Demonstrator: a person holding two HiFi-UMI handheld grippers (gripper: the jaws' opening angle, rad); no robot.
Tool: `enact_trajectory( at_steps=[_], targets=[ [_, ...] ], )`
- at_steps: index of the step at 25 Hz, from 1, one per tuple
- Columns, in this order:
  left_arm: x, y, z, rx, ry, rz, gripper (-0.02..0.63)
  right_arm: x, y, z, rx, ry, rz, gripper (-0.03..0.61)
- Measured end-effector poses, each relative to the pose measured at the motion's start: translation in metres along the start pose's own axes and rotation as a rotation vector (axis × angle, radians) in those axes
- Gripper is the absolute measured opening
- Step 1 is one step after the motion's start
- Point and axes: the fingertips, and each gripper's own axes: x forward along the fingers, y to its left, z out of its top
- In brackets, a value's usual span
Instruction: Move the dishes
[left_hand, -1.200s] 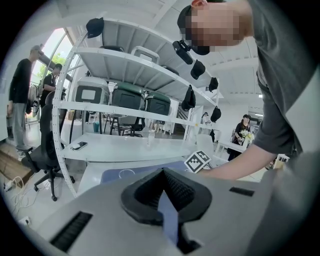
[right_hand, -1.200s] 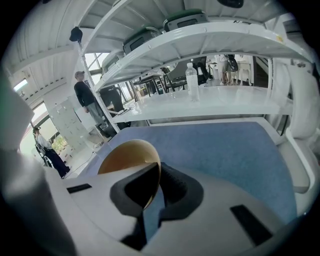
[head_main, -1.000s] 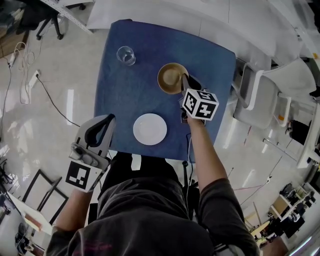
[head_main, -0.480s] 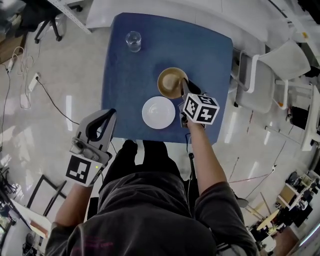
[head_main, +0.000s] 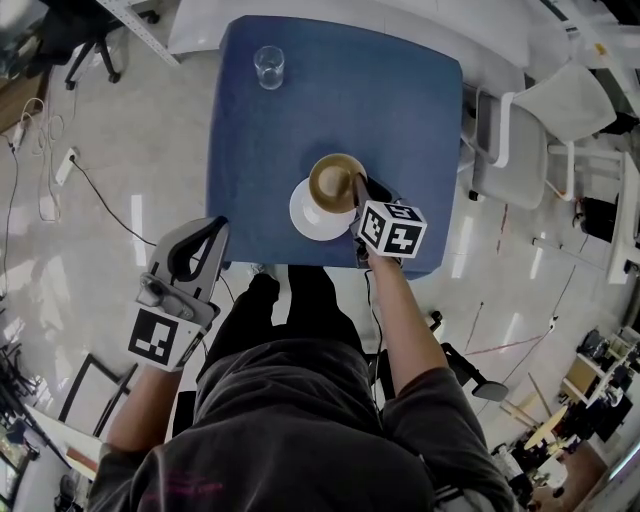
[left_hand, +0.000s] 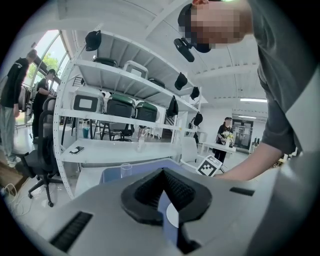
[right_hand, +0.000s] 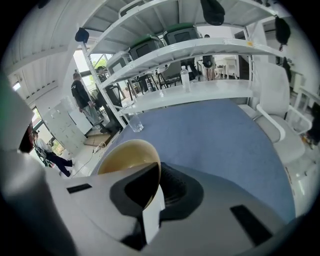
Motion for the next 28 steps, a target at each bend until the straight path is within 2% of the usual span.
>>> enact_trajectory(
  at_steps=[15,28],
  targets=[
    [-0.007,-0.015,-0.018,-0.007,0.019,-0.013,0.002,-0.002,0.003,-0.052,0.021,0.059,0.012,0.015],
    [-0.003,-0.015,-0.022,-0.014,0.033,-0.012,0.002,0.008,0.004,-0.077,0.005,0.092,0.007,0.015]
  ],
)
